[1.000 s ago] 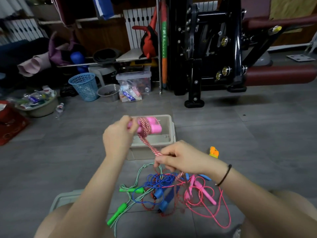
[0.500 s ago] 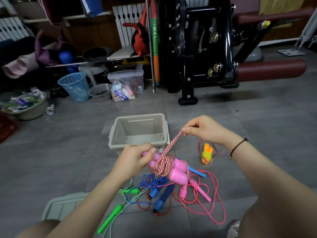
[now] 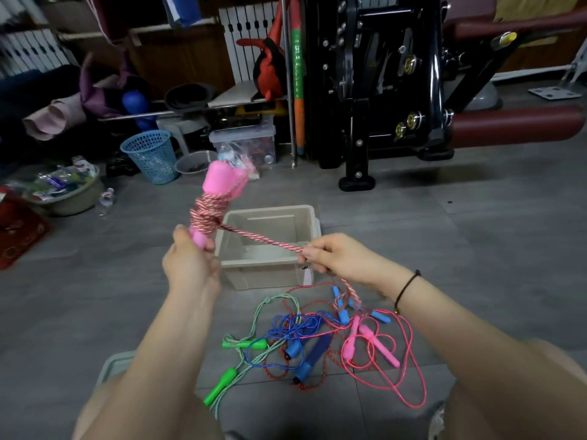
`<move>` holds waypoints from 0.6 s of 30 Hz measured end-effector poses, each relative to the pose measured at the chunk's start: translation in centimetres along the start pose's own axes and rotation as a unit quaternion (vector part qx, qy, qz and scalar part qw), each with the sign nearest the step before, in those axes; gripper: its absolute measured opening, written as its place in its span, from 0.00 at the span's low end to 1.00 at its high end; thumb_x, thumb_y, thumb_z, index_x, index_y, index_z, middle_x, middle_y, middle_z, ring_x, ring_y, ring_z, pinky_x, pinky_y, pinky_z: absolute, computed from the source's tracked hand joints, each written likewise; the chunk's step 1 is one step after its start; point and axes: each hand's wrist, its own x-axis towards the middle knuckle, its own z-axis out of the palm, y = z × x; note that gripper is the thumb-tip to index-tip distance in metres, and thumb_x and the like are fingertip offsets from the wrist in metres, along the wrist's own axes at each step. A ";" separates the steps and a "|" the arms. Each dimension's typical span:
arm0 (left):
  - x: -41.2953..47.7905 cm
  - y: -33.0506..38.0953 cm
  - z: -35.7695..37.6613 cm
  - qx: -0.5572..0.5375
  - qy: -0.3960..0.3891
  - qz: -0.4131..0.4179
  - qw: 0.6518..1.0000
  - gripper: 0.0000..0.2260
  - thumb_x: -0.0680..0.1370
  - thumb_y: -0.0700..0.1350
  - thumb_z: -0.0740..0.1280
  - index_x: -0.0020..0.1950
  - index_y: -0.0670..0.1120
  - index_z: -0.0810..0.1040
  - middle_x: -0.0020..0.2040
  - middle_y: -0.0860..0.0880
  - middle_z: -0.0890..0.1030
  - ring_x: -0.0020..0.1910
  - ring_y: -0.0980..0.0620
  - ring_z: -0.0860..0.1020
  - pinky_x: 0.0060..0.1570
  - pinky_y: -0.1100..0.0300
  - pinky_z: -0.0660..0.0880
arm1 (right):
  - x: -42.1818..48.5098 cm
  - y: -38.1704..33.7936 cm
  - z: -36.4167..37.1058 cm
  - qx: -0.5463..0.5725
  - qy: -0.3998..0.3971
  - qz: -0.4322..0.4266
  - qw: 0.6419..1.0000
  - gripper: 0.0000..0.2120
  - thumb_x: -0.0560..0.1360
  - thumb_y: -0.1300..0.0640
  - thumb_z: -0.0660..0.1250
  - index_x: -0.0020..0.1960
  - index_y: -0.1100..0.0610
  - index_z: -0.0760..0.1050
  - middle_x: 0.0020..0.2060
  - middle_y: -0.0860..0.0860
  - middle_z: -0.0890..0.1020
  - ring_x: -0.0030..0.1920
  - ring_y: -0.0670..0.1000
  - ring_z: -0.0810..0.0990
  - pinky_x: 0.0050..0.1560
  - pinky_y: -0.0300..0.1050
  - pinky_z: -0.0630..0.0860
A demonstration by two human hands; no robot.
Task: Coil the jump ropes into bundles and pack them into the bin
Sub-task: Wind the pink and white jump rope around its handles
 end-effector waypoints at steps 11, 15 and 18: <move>2.2 -3.9 0.6 0.557 -0.086 0.414 0.715 0.14 0.78 0.54 0.62 0.39 0.45 0.74 0.35 0.37 0.80 0.36 0.33 0.78 0.33 0.53 0.69 | -0.9 -1.4 -1.3 -0.086 0.027 -0.054 0.994 0.14 0.78 0.51 0.63 0.35 0.48 0.77 0.22 0.45 0.72 0.27 0.45 0.68 0.34 0.42 0.68; 0.9 -6.5 -0.5 0.545 -0.285 0.473 0.630 0.13 0.75 0.59 0.56 0.41 0.49 0.66 0.27 0.48 0.78 0.29 0.42 0.77 0.28 0.58 0.69 | -1.0 -0.3 -2.8 -0.101 0.074 -0.025 0.992 0.15 0.78 0.50 0.63 0.33 0.49 0.77 0.24 0.46 0.71 0.26 0.45 0.67 0.33 0.43 0.65; -1.0 -6.3 -1.4 0.492 -0.385 0.445 0.642 0.17 0.76 0.63 0.53 0.42 0.50 0.68 0.28 0.53 0.78 0.29 0.50 0.76 0.29 0.57 0.73 | -1.2 0.3 -3.9 -0.091 0.093 -0.003 0.992 0.17 0.77 0.49 0.64 0.31 0.50 0.77 0.22 0.46 0.71 0.24 0.43 0.66 0.34 0.43 0.65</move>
